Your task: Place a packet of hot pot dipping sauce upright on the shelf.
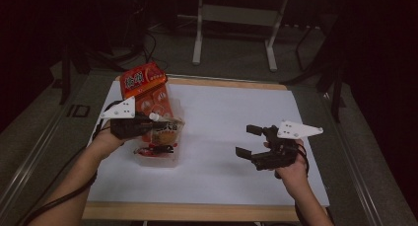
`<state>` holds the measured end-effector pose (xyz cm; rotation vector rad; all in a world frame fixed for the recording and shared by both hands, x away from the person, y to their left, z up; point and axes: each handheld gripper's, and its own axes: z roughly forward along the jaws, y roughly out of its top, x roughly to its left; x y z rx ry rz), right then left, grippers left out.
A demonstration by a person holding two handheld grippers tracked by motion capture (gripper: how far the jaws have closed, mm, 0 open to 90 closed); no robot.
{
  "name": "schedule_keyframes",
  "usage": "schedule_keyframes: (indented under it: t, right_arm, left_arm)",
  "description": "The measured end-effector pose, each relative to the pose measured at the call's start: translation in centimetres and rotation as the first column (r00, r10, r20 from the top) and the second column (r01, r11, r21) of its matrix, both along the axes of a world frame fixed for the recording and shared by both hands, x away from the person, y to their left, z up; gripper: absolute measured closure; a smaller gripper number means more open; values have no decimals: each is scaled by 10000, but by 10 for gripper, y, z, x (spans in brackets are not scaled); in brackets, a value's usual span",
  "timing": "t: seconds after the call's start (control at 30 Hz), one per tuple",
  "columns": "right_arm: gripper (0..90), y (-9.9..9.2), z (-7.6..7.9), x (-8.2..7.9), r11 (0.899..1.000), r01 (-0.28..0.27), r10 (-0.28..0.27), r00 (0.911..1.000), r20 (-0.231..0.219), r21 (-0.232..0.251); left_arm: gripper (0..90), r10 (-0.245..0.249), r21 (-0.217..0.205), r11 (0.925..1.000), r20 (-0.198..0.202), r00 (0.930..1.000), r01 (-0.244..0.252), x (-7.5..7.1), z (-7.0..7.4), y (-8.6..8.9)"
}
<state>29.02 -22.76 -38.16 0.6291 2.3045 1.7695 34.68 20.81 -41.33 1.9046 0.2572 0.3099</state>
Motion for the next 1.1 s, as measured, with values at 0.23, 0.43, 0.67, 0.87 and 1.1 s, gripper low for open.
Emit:
schedule_keyframes:
  t: [0.23, 0.43, 0.67, 0.87, 1.1]
  right_arm:
    - [148, -1, -2, 0, 10000, -1, 1, 10000, -76, 13]
    - [148, -1, -3, 0, 10000, -28, 28, 9999, -135, 24]
    - [149, 0, -5, 0, 9999, -98, 97, 9998, -199, -49]
    - [149, -1, -5, 0, 9999, -98, 97, 9997, -204, -35]
    - [149, -1, -6, 0, 10000, -78, 77, 9996, -257, -32]
  left_arm:
    - [874, 22, 463, 9989, 191, 9998, -31, 4, 2, -7]
    - [873, -10, 596, 9982, 360, 9994, -11, 7, 0, -12]
    - [872, -210, 625, 9978, 81, 9997, 205, 9, -6, -15]
    - [872, -19, 525, 9986, -40, 10000, 21, 8, -8, -12]
    - [875, -75, 24, 10000, -389, 9992, 76, 7, -13, -7]
